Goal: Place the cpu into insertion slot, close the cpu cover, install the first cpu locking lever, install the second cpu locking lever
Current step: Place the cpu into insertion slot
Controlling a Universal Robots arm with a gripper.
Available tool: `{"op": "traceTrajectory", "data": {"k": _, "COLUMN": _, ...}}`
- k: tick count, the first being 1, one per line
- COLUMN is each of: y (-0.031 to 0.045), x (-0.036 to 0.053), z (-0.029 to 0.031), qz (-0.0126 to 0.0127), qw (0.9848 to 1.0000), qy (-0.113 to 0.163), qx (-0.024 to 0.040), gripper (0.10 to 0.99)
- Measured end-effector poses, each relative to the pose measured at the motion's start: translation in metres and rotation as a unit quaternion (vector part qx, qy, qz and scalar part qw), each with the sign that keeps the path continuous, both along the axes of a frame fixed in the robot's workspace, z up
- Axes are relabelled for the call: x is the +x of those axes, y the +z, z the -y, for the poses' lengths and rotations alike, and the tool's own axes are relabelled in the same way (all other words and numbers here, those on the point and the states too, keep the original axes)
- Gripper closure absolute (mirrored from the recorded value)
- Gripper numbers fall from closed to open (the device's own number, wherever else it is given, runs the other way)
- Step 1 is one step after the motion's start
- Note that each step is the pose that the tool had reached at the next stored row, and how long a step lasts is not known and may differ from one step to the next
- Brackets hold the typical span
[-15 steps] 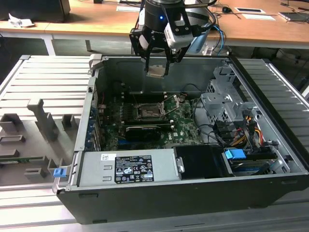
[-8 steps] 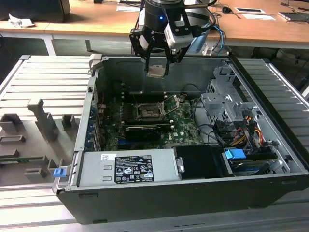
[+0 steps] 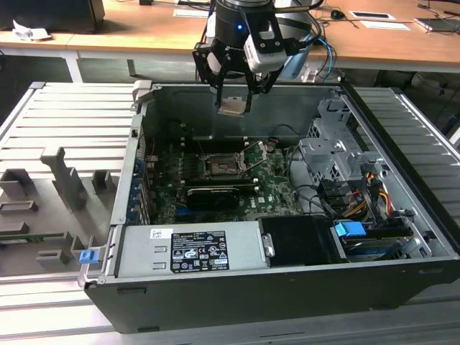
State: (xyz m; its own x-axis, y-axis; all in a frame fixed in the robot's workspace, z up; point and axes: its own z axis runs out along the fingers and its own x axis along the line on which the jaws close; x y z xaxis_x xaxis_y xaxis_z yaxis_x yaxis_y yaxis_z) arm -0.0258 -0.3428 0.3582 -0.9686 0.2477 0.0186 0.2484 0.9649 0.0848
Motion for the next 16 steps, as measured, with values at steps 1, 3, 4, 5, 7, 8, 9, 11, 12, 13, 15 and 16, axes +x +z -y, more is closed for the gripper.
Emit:
{"op": "traceTrajectory", "data": {"k": 1, "y": 0.0, "x": 0.0, "z": 0.0, "qz": 0.0, "qw": 1.0, "qy": -0.001, "qx": 0.0, "gripper": 0.553}}
{"op": "traceTrajectory", "data": {"k": 3, "y": -0.0001, "x": 0.0, "z": 0.0, "qz": 0.0, "qw": 1.0, "qy": -0.002, "qx": 0.0, "gripper": 0.553}}
{"op": "traceTrajectory", "data": {"k": 4, "y": 0.0, "x": 0.0, "z": 0.0, "qz": 0.0, "qw": 1.0, "qy": -0.002, "qx": 0.0, "gripper": 0.553}}
{"op": "traceTrajectory", "data": {"k": 5, "y": -0.0001, "x": 0.0, "z": 0.0, "qz": 0.0, "qw": 1.0, "qy": -0.003, "qx": 0.0, "gripper": 0.553}}
{"op": "traceTrajectory", "data": {"k": 7, "y": -0.0001, "x": 0.0, "z": 0.0, "qz": 0.0, "qw": 1.0, "qy": -0.004, "qx": 0.0, "gripper": 0.553}}
{"op": "traceTrajectory", "data": {"k": 8, "y": -0.0001, "x": 0.0, "z": 0.0, "qz": 0.0, "qw": 1.0, "qy": -0.004, "qx": 0.0, "gripper": 0.553}}
{"op": "traceTrajectory", "data": {"k": 9, "y": -0.0001, "x": 0.0, "z": 0.0, "qz": 0.0, "qw": 1.0, "qy": -0.005, "qx": 0.0, "gripper": 0.553}}
{"op": "traceTrajectory", "data": {"k": 11, "y": -0.0001, "x": 0.0, "z": 0.0, "qz": 0.0, "qw": 1.0, "qy": -0.006, "qx": 0.0, "gripper": 0.553}}
{"op": "traceTrajectory", "data": {"k": 12, "y": -0.0002, "x": 0.0, "z": 0.0, "qz": 0.0, "qw": 1.0, "qy": -0.007, "qx": 0.0, "gripper": 0.553}}
{"op": "traceTrajectory", "data": {"k": 13, "y": -0.0002, "x": 0.0, "z": 0.0, "qz": 0.0, "qw": 1.0, "qy": -0.008, "qx": 0.0, "gripper": 0.553}}
{"op": "traceTrajectory", "data": {"k": 15, "y": -0.0003, "x": 0.0, "z": 0.0, "qz": 0.0, "qw": 1.0, "qy": -0.009, "qx": 0.0, "gripper": 0.553}}
{"op": "traceTrajectory", "data": {"k": 16, "y": -0.0003, "x": 0.0, "z": 0.0, "qz": 0.0, "qw": 1.0, "qy": -0.009, "qx": 0.0, "gripper": 0.553}}
